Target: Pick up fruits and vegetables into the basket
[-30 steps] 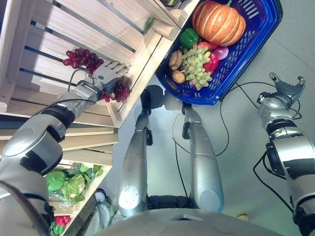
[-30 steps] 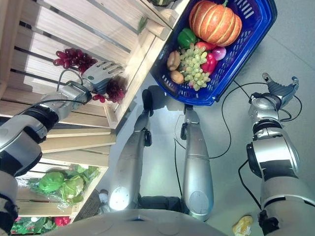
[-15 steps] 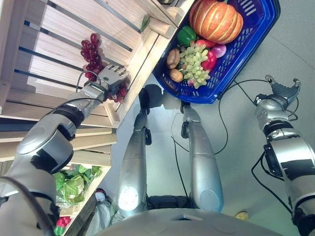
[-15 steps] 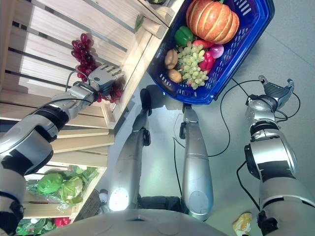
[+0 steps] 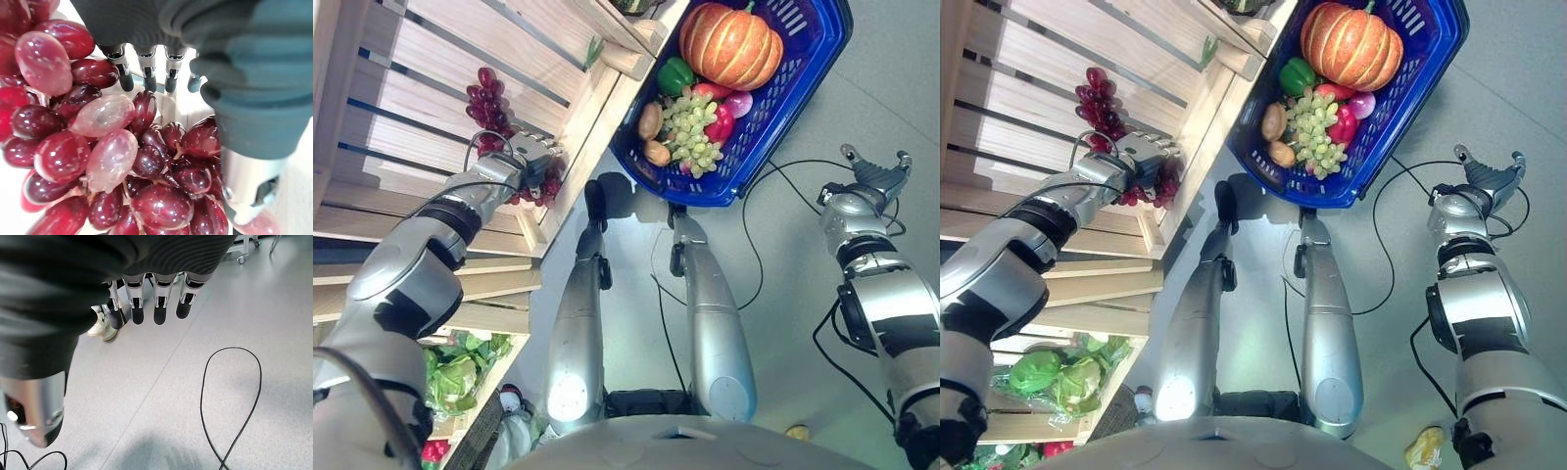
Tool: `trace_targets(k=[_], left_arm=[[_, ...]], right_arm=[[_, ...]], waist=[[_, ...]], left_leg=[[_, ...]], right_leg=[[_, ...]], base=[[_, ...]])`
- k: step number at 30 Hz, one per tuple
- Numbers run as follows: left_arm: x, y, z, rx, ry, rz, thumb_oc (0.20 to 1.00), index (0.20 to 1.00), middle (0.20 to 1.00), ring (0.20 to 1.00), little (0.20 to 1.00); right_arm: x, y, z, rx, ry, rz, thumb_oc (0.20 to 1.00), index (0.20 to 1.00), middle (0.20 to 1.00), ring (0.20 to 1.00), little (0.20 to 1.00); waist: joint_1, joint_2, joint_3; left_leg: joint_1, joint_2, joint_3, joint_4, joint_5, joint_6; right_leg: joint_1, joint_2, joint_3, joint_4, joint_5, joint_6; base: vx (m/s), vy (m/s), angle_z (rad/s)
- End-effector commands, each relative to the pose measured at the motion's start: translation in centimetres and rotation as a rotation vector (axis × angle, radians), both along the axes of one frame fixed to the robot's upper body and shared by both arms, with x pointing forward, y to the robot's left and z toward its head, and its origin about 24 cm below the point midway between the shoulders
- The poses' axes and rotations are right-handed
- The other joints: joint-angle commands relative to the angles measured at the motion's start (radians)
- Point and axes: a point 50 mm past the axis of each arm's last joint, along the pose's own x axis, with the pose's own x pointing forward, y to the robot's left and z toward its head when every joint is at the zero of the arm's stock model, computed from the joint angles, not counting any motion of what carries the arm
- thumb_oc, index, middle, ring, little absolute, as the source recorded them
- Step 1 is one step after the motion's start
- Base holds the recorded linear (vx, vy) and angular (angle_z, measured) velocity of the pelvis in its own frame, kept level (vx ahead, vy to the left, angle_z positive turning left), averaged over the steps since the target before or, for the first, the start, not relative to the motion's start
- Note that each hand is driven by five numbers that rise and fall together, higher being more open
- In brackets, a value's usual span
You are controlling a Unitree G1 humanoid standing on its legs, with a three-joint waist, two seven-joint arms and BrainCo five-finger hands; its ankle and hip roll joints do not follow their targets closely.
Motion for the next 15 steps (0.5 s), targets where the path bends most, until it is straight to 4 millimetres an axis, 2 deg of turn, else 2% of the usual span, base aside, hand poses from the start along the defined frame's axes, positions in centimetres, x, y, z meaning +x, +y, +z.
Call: trace_targets(k=[1,8,15], left_arm=[[-1.9,5.0,-3.9,0.025,-0.051,0.198,1.000,1.000,1.000,1.000,1.000],[-2.1,4.4,-2.6,-0.040,-0.368,0.052,1.000,1.000,1.000,1.000,1.000],[-2.8,3.6,-2.7,-0.092,-0.481,-0.080,1.000,1.000,1.000,1.000,1.000]], right_arm=[[-1.3,-0.8,-1.5,-0.034,0.051,-0.039,1.000,1.000,1.000,1.000,1.000],[-2.2,-1.2,-2.8,-0.019,0.058,-0.059,1.000,1.000,1.000,1.000,1.000],[-2.6,-1.3,-3.3,-0.006,0.053,-0.078,1.000,1.000,1.000,1.000,1.000]], waist=[[0.007,-0.004,-0.040],[0.023,-0.002,-0.040],[0.040,0.004,-0.040]], left_leg=[[-0.022,-0.045,0.019,0.089,-0.113,0.003],[0.003,-0.047,0.012,0.078,-0.117,0.004],[0.015,-0.051,0.003,0.063,-0.106,0.007]], right_leg=[[0.061,0.019,-0.015,-0.076,0.031,0.100],[0.084,0.017,-0.023,-0.079,0.021,0.097],[0.096,0.012,-0.035,-0.086,0.025,0.095]], base=[[0.00,0.000,0.00],[0.00,-0.004,0.00],[-0.01,-0.013,0.02]])
